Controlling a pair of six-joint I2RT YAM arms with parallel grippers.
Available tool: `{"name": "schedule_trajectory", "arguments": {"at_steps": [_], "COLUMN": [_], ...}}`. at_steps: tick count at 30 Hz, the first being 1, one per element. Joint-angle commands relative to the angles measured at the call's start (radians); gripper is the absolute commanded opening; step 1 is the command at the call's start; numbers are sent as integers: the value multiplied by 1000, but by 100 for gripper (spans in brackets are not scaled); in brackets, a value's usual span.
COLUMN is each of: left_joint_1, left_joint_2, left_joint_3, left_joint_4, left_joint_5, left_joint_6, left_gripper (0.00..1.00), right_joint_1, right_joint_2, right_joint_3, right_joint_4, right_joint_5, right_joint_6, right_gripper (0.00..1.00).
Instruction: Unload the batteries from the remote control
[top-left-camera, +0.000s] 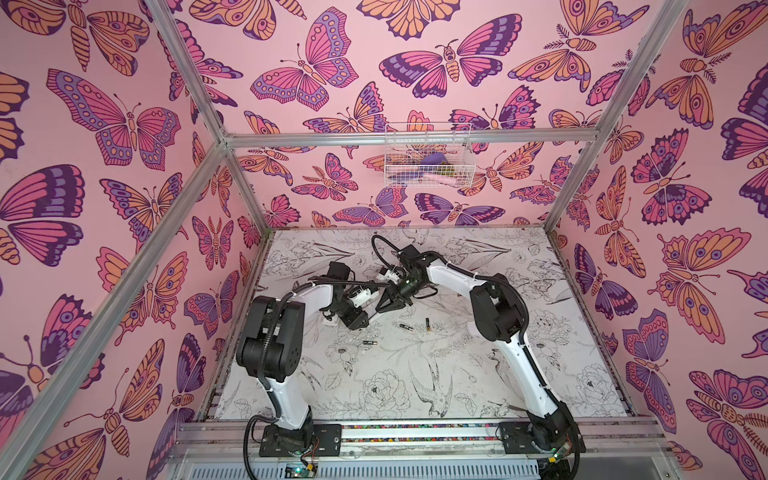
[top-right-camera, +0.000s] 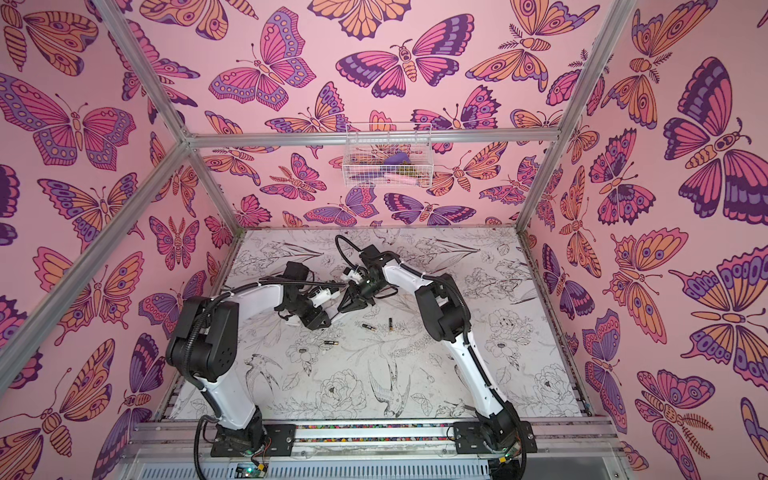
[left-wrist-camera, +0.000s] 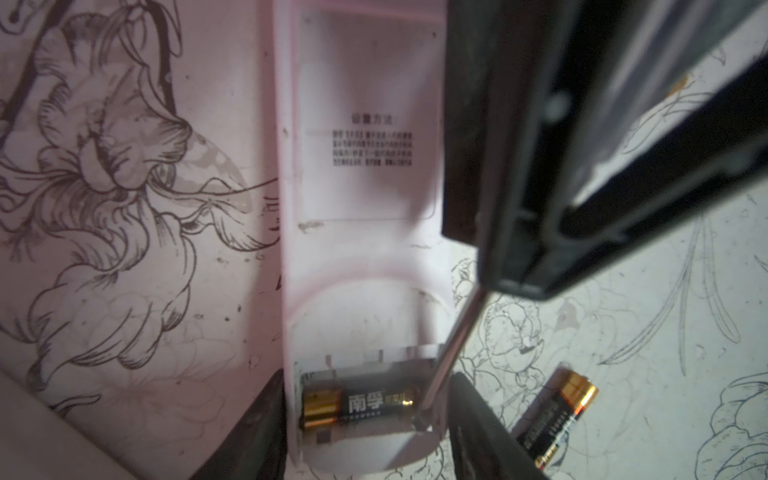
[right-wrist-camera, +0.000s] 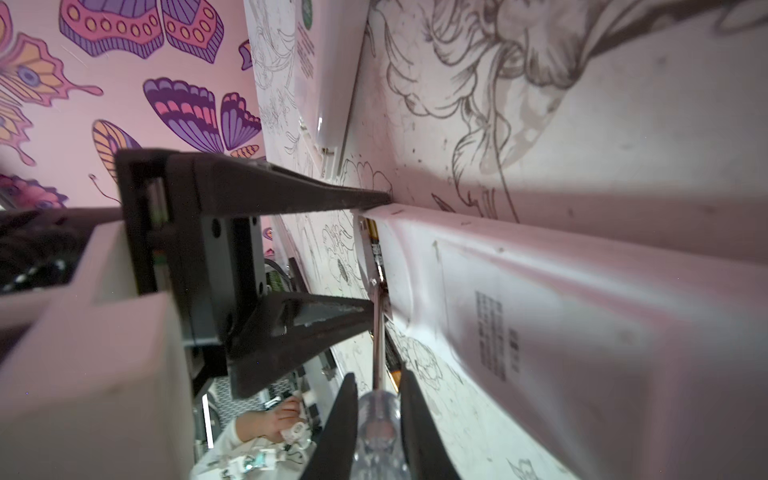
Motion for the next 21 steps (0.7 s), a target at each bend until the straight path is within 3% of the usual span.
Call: {"name": "schedule_trajectory", "arguments": {"at_steps": [1, 5, 9, 12, 16, 21], "left_joint_1": [-13, -14, -13, -13, -13, -1], "left_joint_2": [8, 5, -4, -9, -53, -87], "left_joint_3": [6, 3, -3, -5, -18, -54], "left_joint_4": [-22, -22, -22, -24, -24, -24], "left_joint_5": [12, 25, 30, 35, 10, -33], "left_joint_6": [16, 20, 26, 37, 72, 118], "left_gripper": [53, 53, 55, 58, 69, 74], "right_joint_1": [13, -2, -10, -19, -25, -20], "right_joint_2": [10, 6, -12, -8, -71, -101], "right_joint_3": [-61, -180, -189, -210, -233, -152], "right_joint_4": [172, 502, 479, 547, 532, 255], "right_joint_5": [-72, -121, -86, -74, -19, 101], "right_joint_6": [143, 408, 372, 452, 412, 205], "right_gripper": [0, 0, 0, 0, 0, 0]}}
